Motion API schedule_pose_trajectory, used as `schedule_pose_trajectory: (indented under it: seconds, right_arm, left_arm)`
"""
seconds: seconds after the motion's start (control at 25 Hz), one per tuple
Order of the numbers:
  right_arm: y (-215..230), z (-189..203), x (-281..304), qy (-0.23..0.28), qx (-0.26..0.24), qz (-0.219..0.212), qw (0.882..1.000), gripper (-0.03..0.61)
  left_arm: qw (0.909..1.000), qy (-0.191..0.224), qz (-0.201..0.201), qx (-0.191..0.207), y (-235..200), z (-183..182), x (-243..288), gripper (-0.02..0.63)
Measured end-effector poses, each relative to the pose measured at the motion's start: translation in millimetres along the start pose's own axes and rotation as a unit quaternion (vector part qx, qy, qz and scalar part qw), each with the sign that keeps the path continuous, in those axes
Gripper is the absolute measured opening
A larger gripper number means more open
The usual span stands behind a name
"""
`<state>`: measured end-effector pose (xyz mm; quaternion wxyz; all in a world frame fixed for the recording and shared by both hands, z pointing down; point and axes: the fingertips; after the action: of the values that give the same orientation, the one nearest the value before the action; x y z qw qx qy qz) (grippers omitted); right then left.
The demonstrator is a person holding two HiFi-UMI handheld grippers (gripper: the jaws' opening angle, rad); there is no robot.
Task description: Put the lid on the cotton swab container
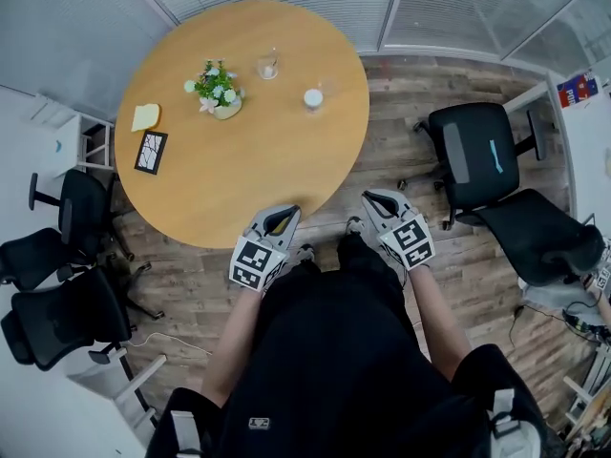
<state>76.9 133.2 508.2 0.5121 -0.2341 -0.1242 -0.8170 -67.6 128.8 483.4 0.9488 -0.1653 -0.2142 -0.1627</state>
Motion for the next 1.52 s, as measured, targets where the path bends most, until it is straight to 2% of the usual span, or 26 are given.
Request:
schedule_pose_trajectory:
  seconds: [0.44,0.92,1.2,1.36,1.52]
  right_arm:
    - [36,8,20,-0.011,-0.023,-0.077,0.997,0.011]
    - [71,7,48,-0.008,-0.057,-0.14,0.989,0.011]
    - [78,4,54,-0.013,-0.024,-0.142,0.989,0.011]
    - [75,10,55,-0.023,-0.024,-0.139,0.99,0.011]
    - [76,13,59,-0.034,0.004,-0.124,0.992,0.011]
  left_arm:
    - [0.9976,0.016,-0.059,-0.033,-6,-22,45,0.008]
    - [0.9881,0.03,-0.135,-0.067,-16,-29,59,0.008]
    - [0.9851,0.035,-0.149,-0.079,-23,-29,58,0.008]
    - [0.9863,0.032,-0.144,-0.073,-34,-33,57,0.008]
    - [0.9873,0.03,-0.136,-0.076,-49,-29,57,0.008]
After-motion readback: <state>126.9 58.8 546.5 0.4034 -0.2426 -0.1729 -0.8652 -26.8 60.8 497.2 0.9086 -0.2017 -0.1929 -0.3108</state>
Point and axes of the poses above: the fingertips, and each gripper's own axes: x forward along the fingers, y to its right, z out of its underside, and after that the axes turned 12 degrees about z, right-handed
